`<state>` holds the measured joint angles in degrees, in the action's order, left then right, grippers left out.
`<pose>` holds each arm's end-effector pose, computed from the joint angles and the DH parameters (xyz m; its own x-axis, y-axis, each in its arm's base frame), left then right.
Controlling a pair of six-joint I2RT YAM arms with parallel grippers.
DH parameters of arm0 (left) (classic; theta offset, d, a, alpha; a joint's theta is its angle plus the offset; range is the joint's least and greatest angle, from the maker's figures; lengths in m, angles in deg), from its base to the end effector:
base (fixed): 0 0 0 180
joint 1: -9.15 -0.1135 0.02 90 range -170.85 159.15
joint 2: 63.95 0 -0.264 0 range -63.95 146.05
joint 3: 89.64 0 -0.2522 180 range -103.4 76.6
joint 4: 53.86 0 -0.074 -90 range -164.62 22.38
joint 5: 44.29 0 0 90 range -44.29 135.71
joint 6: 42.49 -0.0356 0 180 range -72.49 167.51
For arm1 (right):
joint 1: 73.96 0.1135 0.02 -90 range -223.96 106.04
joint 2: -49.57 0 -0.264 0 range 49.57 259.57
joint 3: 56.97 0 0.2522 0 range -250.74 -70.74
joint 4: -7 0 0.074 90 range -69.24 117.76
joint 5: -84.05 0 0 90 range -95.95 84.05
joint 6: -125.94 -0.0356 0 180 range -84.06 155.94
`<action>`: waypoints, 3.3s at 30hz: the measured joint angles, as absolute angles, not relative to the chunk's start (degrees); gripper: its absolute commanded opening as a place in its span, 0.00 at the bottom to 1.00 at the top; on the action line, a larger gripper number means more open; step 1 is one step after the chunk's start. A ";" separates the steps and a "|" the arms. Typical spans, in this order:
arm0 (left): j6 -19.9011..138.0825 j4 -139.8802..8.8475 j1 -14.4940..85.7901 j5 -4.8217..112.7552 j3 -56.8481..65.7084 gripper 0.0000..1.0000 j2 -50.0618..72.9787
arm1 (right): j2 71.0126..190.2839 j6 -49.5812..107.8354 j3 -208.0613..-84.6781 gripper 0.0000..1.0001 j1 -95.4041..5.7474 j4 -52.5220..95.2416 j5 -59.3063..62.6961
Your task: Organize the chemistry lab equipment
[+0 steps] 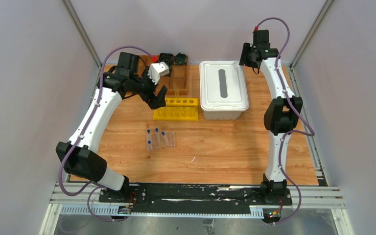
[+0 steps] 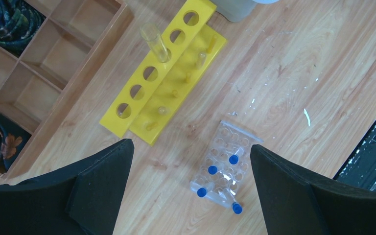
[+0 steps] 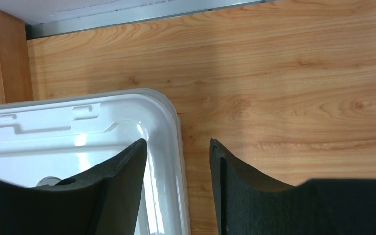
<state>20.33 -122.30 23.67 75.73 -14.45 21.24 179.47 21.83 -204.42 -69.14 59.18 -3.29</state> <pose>0.2903 -0.0936 0.3824 -0.4033 0.5130 -0.7577 0.8096 0.5860 -0.0342 0.5180 0.0453 0.3298 -0.5789 0.1956 -0.7916 0.0197 0.9739 0.2262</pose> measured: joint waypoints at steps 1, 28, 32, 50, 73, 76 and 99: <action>20.33 -122.34 23.65 75.64 -14.45 0.96 21.24 | 178.12 21.79 -202.50 0.53 -68.92 58.02 -4.36; 20.94 -123.96 19.02 74.74 -14.45 0.99 20.91 | 183.39 15.78 -203.33 0.37 -61.25 46.61 10.48; 20.97 -123.96 19.02 74.68 -14.45 0.99 20.91 | 184.09 15.98 -204.12 0.37 -61.42 46.35 10.52; 21.12 -124.39 18.91 73.45 -9.97 1.00 17.02 | 175.91 21.64 -190.83 0.72 -62.45 40.05 10.30; 27.68 -104.96 -7.60 69.37 31.04 1.00 -8.55 | 100.35 24.52 -110.81 0.98 -57.51 29.37 -27.55; 29.73 -98.32 -7.60 69.21 35.72 1.00 -10.34 | 100.35 24.91 -106.31 1.00 -57.51 27.92 -34.26; 51.19 -35.22 -4.61 69.98 50.71 1.00 15.73 | 122.01 30.16 -93.81 0.99 -66.56 -8.93 -47.42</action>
